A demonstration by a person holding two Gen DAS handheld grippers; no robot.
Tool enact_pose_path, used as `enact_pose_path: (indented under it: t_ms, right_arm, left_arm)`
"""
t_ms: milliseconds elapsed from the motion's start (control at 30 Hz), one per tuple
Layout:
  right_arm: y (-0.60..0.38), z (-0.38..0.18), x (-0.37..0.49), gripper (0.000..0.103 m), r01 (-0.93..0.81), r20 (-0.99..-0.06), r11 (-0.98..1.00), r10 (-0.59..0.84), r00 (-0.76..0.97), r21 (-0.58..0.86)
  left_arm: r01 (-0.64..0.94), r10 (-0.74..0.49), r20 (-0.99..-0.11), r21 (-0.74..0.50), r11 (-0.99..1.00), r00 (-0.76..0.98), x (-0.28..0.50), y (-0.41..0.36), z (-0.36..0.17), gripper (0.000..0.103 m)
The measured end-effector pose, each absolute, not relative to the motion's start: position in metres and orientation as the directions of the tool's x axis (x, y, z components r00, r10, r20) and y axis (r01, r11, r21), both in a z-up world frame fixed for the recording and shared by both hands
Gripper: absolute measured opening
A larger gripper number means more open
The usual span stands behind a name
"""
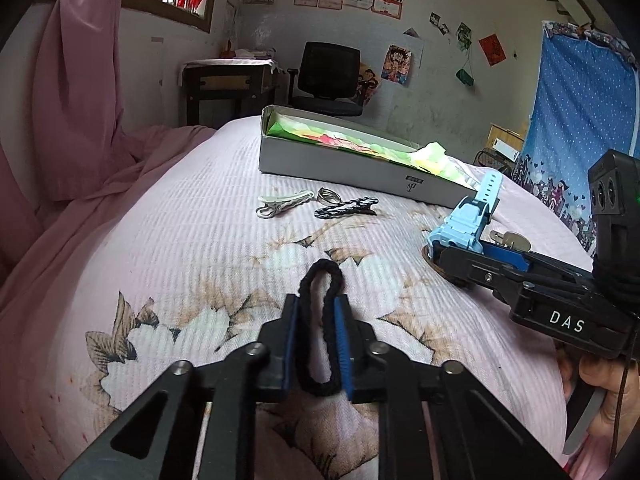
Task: Organize jewelry
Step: 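Carry the hair tie and watch into the white box and open both tools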
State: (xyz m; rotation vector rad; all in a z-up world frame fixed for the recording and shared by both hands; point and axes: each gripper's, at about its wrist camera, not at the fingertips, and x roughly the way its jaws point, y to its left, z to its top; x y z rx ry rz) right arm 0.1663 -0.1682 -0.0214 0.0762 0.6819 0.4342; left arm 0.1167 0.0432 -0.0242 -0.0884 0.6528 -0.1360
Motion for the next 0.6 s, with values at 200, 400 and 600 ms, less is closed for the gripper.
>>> enact_pose_path:
  t_ms: [200,400,600]
  right_arm:
    - [-0.173,-0.023,0.159,0.04,-0.365,-0.557,0.902,0.43,0.71,0.231]
    - [-0.18,-0.025,0.152,0.03,-0.357,-0.519,0.894,0.447,0.728,0.269]
    - [-0.187,-0.023,0.144,0.029,-0.356,-0.477,0.89,0.453,0.753,0.284]
  left_arm:
    - [0.098,-0.141,-0.582,-0.106,0.99,0.801,0.112,0.037,-0.021,0.007]
    - [0.1,-0.155,-0.54,-0.13,0.986,0.828,0.104,0.039,-0.014,0.006]
    - [0.098,-0.156,-0.495,-0.141,0.985,0.855,0.095,0.039,-0.006,0.006]
